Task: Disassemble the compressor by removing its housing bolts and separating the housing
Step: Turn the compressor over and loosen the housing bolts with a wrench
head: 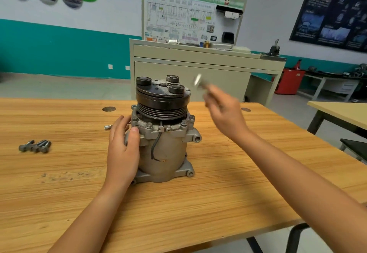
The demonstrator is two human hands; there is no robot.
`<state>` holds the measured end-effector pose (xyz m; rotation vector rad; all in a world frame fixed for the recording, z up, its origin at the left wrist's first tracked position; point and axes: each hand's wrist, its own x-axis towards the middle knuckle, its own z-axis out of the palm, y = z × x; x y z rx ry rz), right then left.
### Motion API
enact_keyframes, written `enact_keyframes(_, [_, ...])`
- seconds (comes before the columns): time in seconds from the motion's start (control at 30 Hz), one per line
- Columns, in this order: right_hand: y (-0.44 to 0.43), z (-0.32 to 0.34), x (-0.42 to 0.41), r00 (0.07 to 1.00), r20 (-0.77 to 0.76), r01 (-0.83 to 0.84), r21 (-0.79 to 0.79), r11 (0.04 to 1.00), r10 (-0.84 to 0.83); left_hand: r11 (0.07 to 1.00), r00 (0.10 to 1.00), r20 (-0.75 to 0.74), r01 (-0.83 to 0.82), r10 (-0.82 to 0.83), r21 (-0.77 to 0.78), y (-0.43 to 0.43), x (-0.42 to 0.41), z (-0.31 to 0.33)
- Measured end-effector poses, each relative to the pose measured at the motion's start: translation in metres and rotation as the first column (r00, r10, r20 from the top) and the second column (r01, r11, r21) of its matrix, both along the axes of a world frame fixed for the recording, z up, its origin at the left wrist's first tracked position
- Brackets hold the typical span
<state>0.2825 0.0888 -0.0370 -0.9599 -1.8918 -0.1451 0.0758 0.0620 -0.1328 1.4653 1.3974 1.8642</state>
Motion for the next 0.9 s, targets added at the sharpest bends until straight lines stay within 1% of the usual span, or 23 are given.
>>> enact_keyframes(0.03, [-0.013, 0.01, -0.002, 0.966, -0.245, -0.096, -0.032, 0.995, 0.085, 1.0, 1.0, -0.004, 0.003, -0.003, -0.007, 0.0, 0.0, -0.001])
enact_keyframes(0.07, [-0.027, 0.019, -0.002, 0.908, -0.389, -0.165, 0.001, 0.986, 0.153, 1.0, 1.0, -0.004, 0.003, -0.003, -0.017, 0.0, -0.001, -0.001])
enact_keyframes(0.1, [-0.041, 0.027, -0.001, 0.904, -0.392, -0.164, 0.056, 0.985, 0.172, 1.0, 1.0, -0.002, 0.003, -0.003, -0.027, 0.0, -0.001, -0.002])
enact_keyframes(0.13, [-0.055, 0.033, 0.002, 0.944, -0.292, -0.124, 0.117, 0.985, 0.153, 0.999, 1.0, -0.001, 0.004, -0.004, -0.033, 0.0, -0.001, -0.002])
enact_keyframes(0.17, [-0.068, 0.038, 0.005, 0.989, -0.121, -0.062, 0.151, 0.987, 0.081, 0.999, 1.0, -0.001, 0.003, -0.003, -0.035, 0.0, -0.001, -0.002])
enact_keyframes(0.2, [-0.081, 0.04, 0.009, 0.995, 0.085, 0.033, 0.143, 0.989, -0.046, 0.999, 1.0, -0.001, 0.002, -0.002, -0.034, -0.001, -0.001, -0.001])
enact_keyframes(0.23, [-0.091, 0.04, 0.012, 0.932, 0.314, 0.158, 0.099, 0.982, -0.182, 0.999, 1.0, -0.001, 0.001, -0.001, -0.033, -0.001, 0.0, -0.001])
enact_keyframes(0.27, [-0.1, 0.037, 0.014, 0.811, 0.516, 0.298, 0.045, 0.954, -0.278, 0.999, 1.0, -0.001, 0.0, 0.0, -0.033, -0.001, 0.0, 0.0])
enact_keyframes(0.3, [-0.106, 0.033, 0.016, 0.695, 0.646, 0.405, 0.012, 0.914, -0.316, 0.999, 1.0, 0.0, 0.002, -0.002, -0.033, -0.001, 0.0, 0.0])
enact_keyframes(0.33, [-0.108, 0.028, 0.015, 0.63, 0.707, 0.466, -0.015, 0.885, -0.32, 0.999, 1.0, -0.001, 0.001, -0.001, -0.033, -0.001, 0.0, 0.0])
enact_keyframes(0.37, [-0.109, 0.024, 0.013, 0.616, 0.721, 0.491, -0.035, 0.871, -0.318, 0.999, 1.0, -0.003, -0.001, 0.001, -0.032, -0.001, 0.0, 0.0])
enact_keyframes(0.43, [-0.104, 0.019, 0.007, 0.618, 0.715, 0.528, -0.068, 0.846, -0.328, 0.999, 1.0, -0.004, -0.005, 0.004, -0.036, 0.0, 0.0, 0.0])
enact_keyframes(0.5, [-0.097, 0.016, 0.001, 0.606, 0.714, 0.56, -0.073, 0.825, -0.349, 0.999, 1.0, -0.005, -0.005, 0.004, -0.042, 0.0, 0.001, 0.0])
enact_keyframes(0.67, [-0.103, 0.027, -0.017, 0.471, 0.805, 0.647, -0.038, 0.762, -0.36, 0.998, 0.999, -0.038, -0.026, 0.024, -0.052, -0.002, -0.001, -0.001])
enact_keyframes(0.77, [-0.112, 0.03, -0.034, 0.395, 0.855, 0.654, -0.005, 0.757, -0.336, 0.998, 0.998, -0.05, -0.027, 0.025, -0.051, -0.002, -0.001, -0.001])
enact_keyframes(0.83, [-0.115, 0.025, -0.043, 0.386, 0.87, 0.643, -0.015, 0.766, -0.307, 0.999, 0.998, -0.055, -0.036, 0.034, -0.038, -0.001, 0.0, 0.0])
enact_keyframes(0.9, [-0.115, 0.02, -0.045, 0.373, 0.874, 0.639, 0.002, 0.77, -0.311, 0.999, 0.998, -0.051, -0.045, 0.043, -0.024, -0.001, 0.0, 0.0])
